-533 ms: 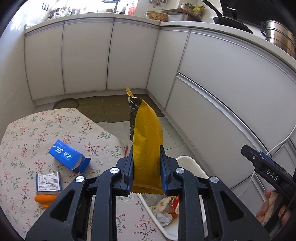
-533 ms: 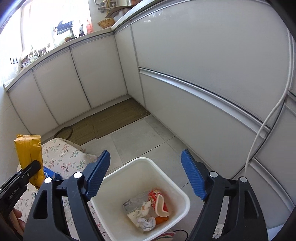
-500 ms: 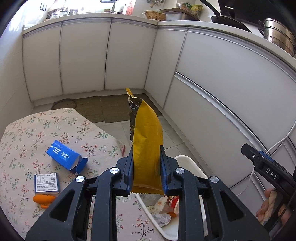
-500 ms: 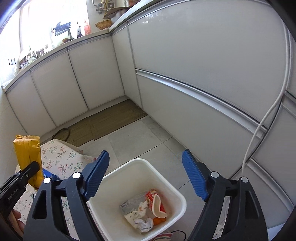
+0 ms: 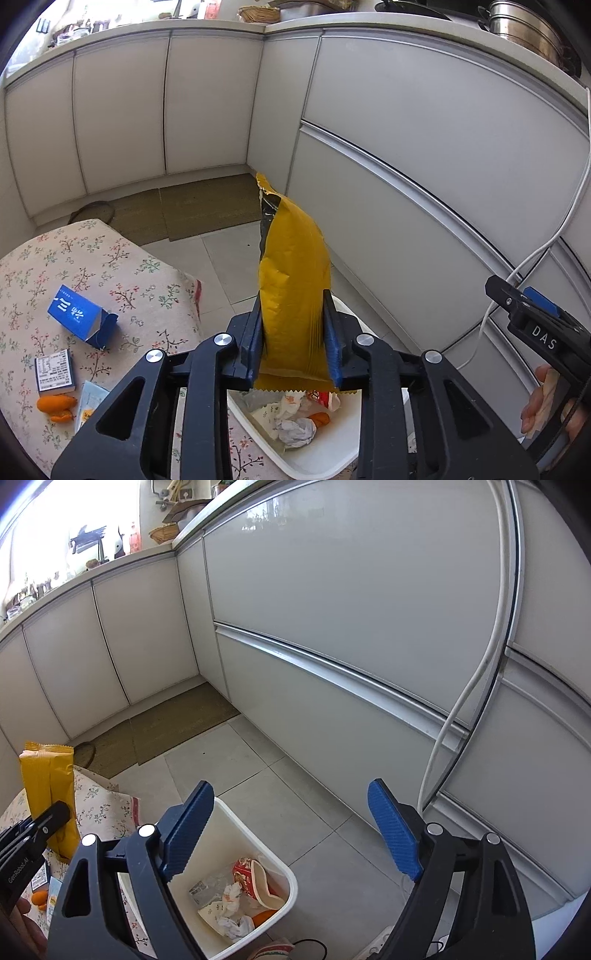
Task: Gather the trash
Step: 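Open both tools over the bin, dropping the tissue and yellow wrapper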
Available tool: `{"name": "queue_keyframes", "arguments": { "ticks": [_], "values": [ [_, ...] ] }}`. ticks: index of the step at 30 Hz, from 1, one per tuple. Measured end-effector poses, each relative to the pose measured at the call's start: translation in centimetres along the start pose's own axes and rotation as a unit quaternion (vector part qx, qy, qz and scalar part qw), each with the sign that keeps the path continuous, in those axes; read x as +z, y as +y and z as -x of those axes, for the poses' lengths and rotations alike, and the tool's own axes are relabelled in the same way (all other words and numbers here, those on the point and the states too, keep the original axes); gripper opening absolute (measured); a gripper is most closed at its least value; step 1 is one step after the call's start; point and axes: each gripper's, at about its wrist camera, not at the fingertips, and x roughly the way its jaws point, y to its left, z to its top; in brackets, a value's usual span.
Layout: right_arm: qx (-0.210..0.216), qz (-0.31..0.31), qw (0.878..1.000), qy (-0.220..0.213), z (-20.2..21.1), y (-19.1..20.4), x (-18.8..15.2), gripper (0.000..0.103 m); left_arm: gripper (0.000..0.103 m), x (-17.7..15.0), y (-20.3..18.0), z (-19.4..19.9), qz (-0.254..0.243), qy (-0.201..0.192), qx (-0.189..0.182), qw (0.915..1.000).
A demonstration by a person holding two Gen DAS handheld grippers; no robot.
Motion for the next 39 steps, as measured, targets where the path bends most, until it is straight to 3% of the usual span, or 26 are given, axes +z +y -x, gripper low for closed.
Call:
{"name": "queue_keyframes", "arguments": {
  "ticks": [5, 10, 19, 25, 31, 39],
  "values": [
    [-0.001, 0.003, 1.000, -0.001, 0.2, 0.0, -0.2, 0.083, 0.042, -0.4, -0.8, -1.2, 0.000, 0.025, -0.016, 0.9996],
    [0.000, 0.008, 1.000, -0.002, 0.3, 0.4, -0.2, 0.083, 0.063, -0.4, -0.7, -1.2, 0.005, 0.023, -0.007, 0.9997],
    [0.009, 0.030, 0.999, -0.005, 0.8, 2.1, -0.5, 0.084, 0.082, -0.4, 0.1, -0.4, 0.016, 0.013, 0.016, 0.9997],
    [0.013, 0.050, 0.999, -0.012, 1.3, 3.8, -0.8, 0.089, 0.089, -0.5, 1.4, 0.2, 0.035, 0.012, 0.032, 0.9988],
    [0.015, 0.065, 0.998, -0.018, 1.7, 5.6, -1.0, 0.095, 0.090, -0.9, 3.5, 0.9, 0.056, 0.013, 0.057, 0.9968],
    [0.033, 0.099, 0.994, -0.017, 2.2, 9.6, -1.6, 0.096, 0.093, -1.3, 6.9, 3.0, 0.086, 0.008, 0.081, 0.9929]
  ]
}}
